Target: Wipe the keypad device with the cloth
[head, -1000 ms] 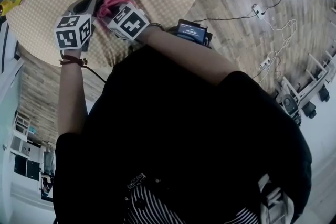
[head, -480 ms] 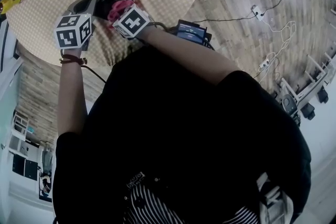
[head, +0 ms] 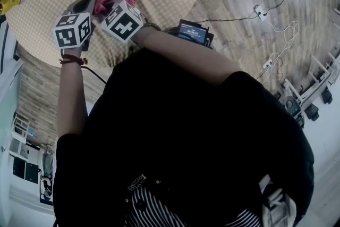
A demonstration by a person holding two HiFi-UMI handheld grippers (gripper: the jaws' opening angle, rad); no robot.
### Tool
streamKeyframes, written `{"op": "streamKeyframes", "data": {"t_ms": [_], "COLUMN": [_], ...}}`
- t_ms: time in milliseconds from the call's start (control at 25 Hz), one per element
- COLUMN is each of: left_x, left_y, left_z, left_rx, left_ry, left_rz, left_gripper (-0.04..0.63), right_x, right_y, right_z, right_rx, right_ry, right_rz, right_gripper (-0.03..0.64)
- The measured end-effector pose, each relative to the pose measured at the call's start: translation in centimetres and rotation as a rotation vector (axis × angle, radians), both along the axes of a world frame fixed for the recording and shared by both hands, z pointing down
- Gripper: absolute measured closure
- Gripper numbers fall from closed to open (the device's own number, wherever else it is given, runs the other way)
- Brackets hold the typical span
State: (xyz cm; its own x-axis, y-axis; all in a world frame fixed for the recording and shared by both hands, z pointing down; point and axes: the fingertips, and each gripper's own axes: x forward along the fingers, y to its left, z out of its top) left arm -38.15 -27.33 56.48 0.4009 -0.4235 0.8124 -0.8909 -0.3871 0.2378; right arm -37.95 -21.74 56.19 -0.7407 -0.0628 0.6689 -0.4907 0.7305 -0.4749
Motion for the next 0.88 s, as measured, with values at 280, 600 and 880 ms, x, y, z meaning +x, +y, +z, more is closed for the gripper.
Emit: {"op": "streamKeyframes", "data": {"t_ms": [280,600,880], "left_x": [0.0,-0.1,0.1], "left_y": [0.0,0.0,-0.2], "left_z": [0.0,-0.3,0.1], "left_rx": [0.01,0.04,0.017], "left_ry": [-0.005,-0.037,0.003], "left_rz": [0.004,-0.024,-0.019], "left_gripper": [0.594,0.594,0.594], "right_x": [1.8,3.9,4.8], "right_y": [2.2,4.2,4.6], "right_z": [3.5,7.3,7.5], "right_rx": [-0.041,-0.152,-0.239], "right_ry": [0.037,0.145,0.136], "right_rz": [-0.022,-0.032,0.009], "right_gripper": [0.584,0.584,0.584]}}
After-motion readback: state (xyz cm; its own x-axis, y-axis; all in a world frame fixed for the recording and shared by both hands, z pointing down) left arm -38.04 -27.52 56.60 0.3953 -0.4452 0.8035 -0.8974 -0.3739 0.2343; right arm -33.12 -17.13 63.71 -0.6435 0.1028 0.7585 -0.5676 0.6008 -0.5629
